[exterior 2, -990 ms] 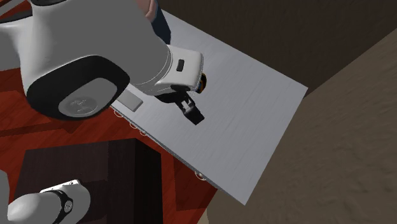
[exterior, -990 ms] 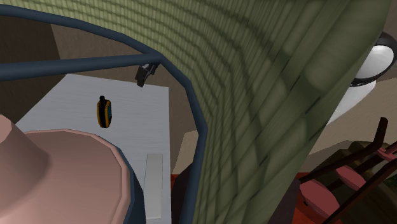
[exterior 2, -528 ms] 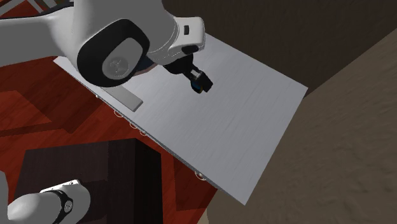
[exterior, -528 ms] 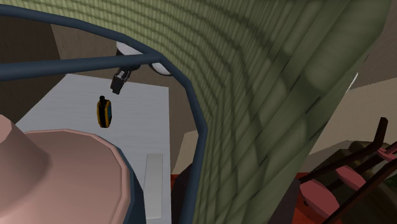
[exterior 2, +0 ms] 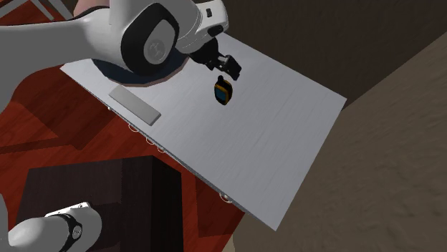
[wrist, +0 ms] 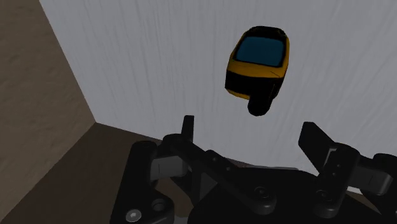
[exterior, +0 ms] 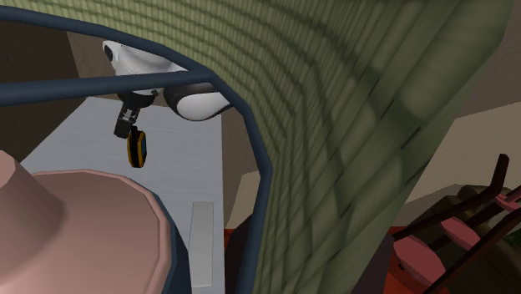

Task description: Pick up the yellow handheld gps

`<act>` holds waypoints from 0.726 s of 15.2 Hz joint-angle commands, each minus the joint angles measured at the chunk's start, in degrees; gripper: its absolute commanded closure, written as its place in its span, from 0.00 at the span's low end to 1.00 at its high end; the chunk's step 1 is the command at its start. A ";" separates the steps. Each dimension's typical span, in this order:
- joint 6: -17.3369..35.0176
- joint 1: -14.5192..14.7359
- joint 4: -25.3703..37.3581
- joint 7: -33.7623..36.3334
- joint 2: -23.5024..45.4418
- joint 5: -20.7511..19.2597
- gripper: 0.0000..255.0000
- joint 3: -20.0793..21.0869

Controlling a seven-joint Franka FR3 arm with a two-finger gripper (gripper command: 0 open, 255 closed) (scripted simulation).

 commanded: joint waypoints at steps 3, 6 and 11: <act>2.39 0.32 -1.23 1.54 1.37 -1.84 0.00 -0.36; 3.92 0.50 -2.14 2.66 2.19 -3.01 0.00 -0.70; 3.92 0.51 -2.12 2.68 2.22 -3.01 1.00 -0.70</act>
